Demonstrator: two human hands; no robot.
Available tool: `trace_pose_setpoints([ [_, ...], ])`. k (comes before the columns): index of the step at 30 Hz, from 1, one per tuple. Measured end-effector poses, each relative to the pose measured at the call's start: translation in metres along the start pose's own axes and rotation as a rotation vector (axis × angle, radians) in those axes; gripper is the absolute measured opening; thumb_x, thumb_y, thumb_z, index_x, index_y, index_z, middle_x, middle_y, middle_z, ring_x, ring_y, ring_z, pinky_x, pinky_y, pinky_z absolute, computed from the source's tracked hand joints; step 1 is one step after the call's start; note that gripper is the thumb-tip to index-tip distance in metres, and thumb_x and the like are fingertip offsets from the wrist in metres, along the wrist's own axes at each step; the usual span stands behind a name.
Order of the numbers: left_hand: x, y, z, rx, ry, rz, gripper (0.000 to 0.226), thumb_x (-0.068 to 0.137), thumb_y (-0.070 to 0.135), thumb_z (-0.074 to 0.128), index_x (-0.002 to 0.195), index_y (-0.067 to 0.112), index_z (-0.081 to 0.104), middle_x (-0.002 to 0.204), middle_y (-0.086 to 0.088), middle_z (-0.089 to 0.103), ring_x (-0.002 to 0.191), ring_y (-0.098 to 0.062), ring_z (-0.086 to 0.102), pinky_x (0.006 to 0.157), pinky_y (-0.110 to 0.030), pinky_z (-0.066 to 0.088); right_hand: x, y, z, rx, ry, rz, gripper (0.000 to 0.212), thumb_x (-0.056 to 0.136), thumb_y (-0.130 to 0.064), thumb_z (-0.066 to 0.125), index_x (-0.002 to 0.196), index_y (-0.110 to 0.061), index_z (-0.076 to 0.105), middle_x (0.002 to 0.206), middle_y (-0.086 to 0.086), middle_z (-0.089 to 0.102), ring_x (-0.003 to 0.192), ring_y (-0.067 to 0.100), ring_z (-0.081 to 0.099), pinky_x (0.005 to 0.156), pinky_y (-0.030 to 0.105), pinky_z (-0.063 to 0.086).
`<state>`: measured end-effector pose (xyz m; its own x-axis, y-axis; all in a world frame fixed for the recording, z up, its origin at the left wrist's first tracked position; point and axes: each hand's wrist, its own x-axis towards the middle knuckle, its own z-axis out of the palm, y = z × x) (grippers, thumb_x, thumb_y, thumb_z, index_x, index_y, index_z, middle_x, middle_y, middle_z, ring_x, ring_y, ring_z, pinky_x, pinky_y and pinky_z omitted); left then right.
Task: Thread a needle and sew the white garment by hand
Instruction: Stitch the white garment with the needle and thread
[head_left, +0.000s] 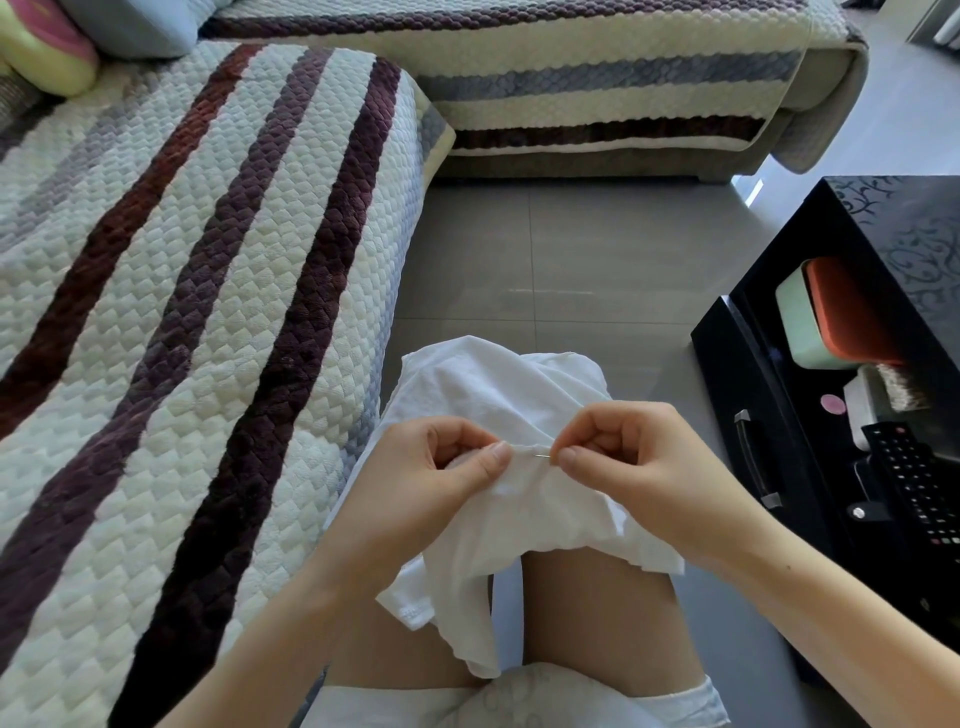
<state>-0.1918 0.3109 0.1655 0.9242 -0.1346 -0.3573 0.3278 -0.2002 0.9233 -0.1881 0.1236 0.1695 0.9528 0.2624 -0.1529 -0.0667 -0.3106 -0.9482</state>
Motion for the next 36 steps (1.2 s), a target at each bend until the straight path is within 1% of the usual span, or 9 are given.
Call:
trace_pose_setpoints([
  [5, 0.000, 0.001, -0.002, -0.067, -0.035, -0.033, 0.009, 0.083, 0.017, 0.068, 0.076, 0.016, 0.073, 0.072, 0.001, 0.072, 0.070, -0.004, 0.065, 0.064, -0.012, 0.048, 0.003, 0.004, -0.002, 0.182, -0.045, 0.086, 0.014, 0.079, -0.005, 0.064, 0.067, -0.011, 0.068, 0.052, -0.007, 0.054, 0.048, 0.001, 0.043, 0.048, 0.010, 0.032],
  [9, 0.002, 0.004, -0.003, -0.142, -0.082, -0.057, 0.007, 0.078, 0.020, 0.070, 0.075, 0.014, 0.073, 0.072, 0.000, 0.071, 0.069, -0.005, 0.064, 0.062, -0.013, 0.049, 0.005, 0.006, -0.002, 0.311, -0.085, 0.127, 0.007, 0.071, -0.014, 0.062, 0.066, -0.013, 0.067, 0.058, -0.003, 0.058, 0.053, 0.003, 0.050, 0.051, 0.011, 0.037],
  [13, 0.002, 0.006, 0.002, -0.224, -0.161, -0.077, 0.015, 0.067, 0.025, 0.070, 0.074, 0.013, 0.075, 0.075, -0.005, 0.072, 0.070, -0.009, 0.066, 0.064, -0.016, 0.052, 0.005, 0.008, 0.005, 0.366, -0.181, 0.090, 0.011, 0.078, -0.018, 0.062, 0.077, -0.008, 0.064, 0.066, 0.004, 0.058, 0.061, 0.009, 0.052, 0.056, 0.017, 0.042],
  [16, 0.004, 0.005, 0.002, -0.244, -0.122, -0.075, 0.014, 0.065, 0.025, 0.071, 0.072, 0.013, 0.075, 0.073, -0.005, 0.072, 0.069, -0.010, 0.066, 0.062, -0.016, 0.052, 0.005, 0.012, 0.004, 0.244, -0.160, 0.000, 0.014, 0.084, -0.020, 0.058, 0.090, -0.007, 0.059, 0.071, 0.014, 0.056, 0.065, 0.018, 0.050, 0.059, 0.025, 0.041],
  [21, 0.005, 0.002, 0.006, -0.203, -0.098, -0.071, 0.007, 0.069, 0.022, 0.072, 0.068, 0.016, 0.075, 0.072, -0.004, 0.072, 0.067, -0.007, 0.066, 0.062, -0.015, 0.051, -0.001, 0.022, 0.003, -0.029, -0.051, -0.107, 0.019, 0.093, 0.003, 0.050, 0.091, -0.016, 0.049, 0.071, 0.004, 0.067, 0.063, 0.010, 0.059, 0.065, 0.021, 0.046],
  [26, 0.007, 0.000, 0.013, -0.115, -0.063, -0.042, 0.007, 0.079, 0.018, 0.071, 0.080, 0.011, 0.074, 0.081, -0.008, 0.075, 0.078, -0.013, 0.069, 0.072, -0.020, 0.053, -0.003, 0.017, 0.013, -0.173, 0.047, -0.305, 0.031, 0.089, -0.005, 0.051, 0.103, -0.032, 0.053, 0.066, -0.004, 0.063, 0.061, 0.004, 0.058, 0.067, 0.010, 0.044],
  [28, 0.006, 0.002, 0.013, -0.097, -0.056, -0.019, 0.009, 0.078, 0.020, 0.072, 0.080, 0.012, 0.074, 0.081, -0.008, 0.075, 0.078, -0.014, 0.070, 0.073, -0.023, 0.054, -0.005, 0.016, 0.013, -0.217, 0.052, -0.351, 0.031, 0.090, -0.008, 0.049, 0.111, -0.029, 0.059, 0.069, -0.008, 0.064, 0.066, 0.004, 0.061, 0.067, 0.017, 0.049],
  [32, 0.003, 0.004, 0.015, -0.090, -0.083, 0.028, 0.027, 0.063, 0.037, 0.070, 0.077, 0.014, 0.075, 0.078, -0.006, 0.075, 0.076, -0.013, 0.070, 0.070, -0.021, 0.054, -0.008, 0.019, 0.017, -0.201, 0.123, -0.366, 0.010, 0.091, -0.027, 0.055, 0.094, -0.029, 0.065, 0.071, -0.008, 0.067, 0.068, 0.011, 0.065, 0.063, 0.037, 0.053],
  [36, 0.002, 0.001, 0.016, -0.027, -0.053, 0.042, 0.023, 0.072, 0.033, 0.072, 0.081, 0.013, 0.075, 0.079, -0.006, 0.074, 0.075, -0.014, 0.070, 0.067, -0.021, 0.053, -0.007, 0.017, 0.018, -0.401, 0.371, -0.442, 0.009, 0.085, -0.029, 0.061, 0.082, -0.027, 0.069, 0.088, -0.012, 0.067, 0.084, 0.009, 0.064, 0.072, 0.029, 0.051],
])
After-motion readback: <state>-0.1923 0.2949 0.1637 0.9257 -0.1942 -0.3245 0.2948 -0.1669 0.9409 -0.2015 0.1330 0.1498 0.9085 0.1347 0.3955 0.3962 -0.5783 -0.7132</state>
